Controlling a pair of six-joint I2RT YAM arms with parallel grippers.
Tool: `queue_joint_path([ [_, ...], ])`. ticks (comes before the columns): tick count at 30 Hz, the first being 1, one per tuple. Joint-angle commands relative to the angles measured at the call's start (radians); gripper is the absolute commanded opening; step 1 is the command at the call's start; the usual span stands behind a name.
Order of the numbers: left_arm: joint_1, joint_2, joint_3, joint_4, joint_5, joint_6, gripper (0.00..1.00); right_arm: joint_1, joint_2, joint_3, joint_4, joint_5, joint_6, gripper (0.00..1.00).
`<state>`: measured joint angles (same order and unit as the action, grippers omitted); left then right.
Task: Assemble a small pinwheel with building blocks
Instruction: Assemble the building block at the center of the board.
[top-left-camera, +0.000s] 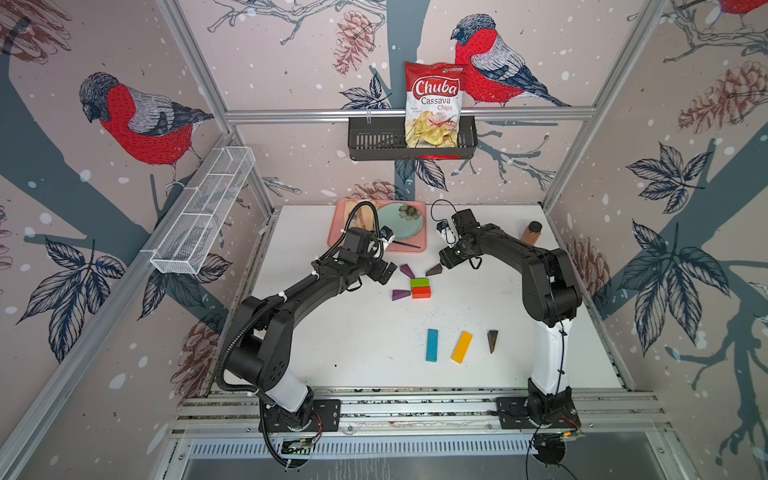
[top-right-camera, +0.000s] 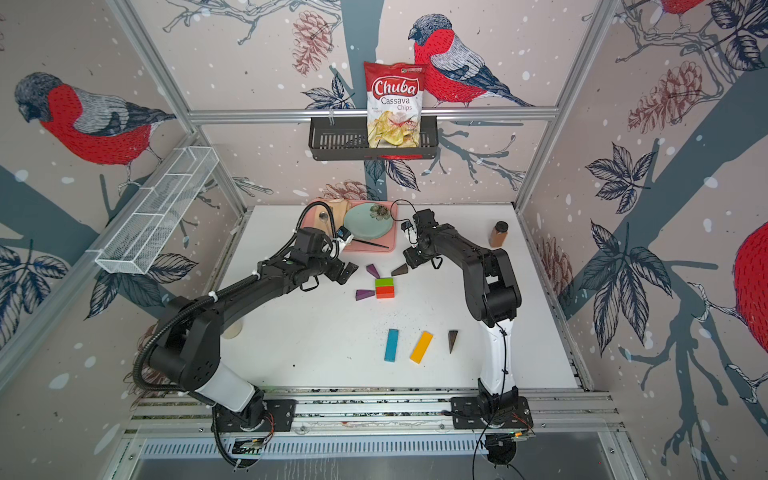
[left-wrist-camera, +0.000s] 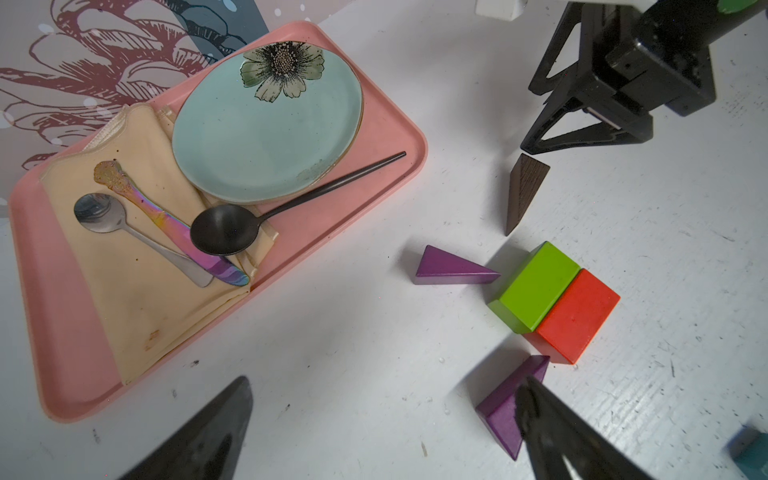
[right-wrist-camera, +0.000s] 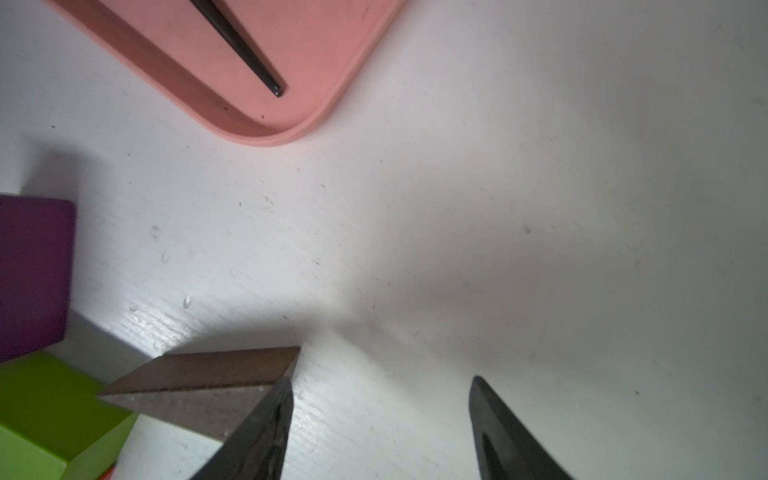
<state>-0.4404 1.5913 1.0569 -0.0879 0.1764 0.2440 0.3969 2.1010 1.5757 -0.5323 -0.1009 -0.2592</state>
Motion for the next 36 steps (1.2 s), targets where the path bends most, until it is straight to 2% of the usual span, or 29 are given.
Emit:
queue_joint_path([
  [1,0.0,-0.011,-0.004,0.009,-0.006,0.003,0.98,0.004,0.011,0.019,-0.01,0.001,0.001,0.68],
  [25,0.0,-0.028,-0.023,-0.006,-0.034,0.015,0.98,0.031,0.039,0.059,-0.021,-0.035,-0.032,0.69],
  [29,0.0,-0.034,-0.03,-0.005,-0.039,0.017,0.98,0.035,0.033,0.054,0.006,0.017,-0.026,0.7],
  [31,0.0,-0.039,-0.032,0.0,-0.037,0.02,0.98,0.032,0.012,0.043,0.043,0.09,-0.005,0.71],
  [36,0.0,-0.065,-0.038,0.023,-0.021,0.033,0.98,-0.023,-0.113,-0.011,0.143,0.214,0.062,0.77],
])
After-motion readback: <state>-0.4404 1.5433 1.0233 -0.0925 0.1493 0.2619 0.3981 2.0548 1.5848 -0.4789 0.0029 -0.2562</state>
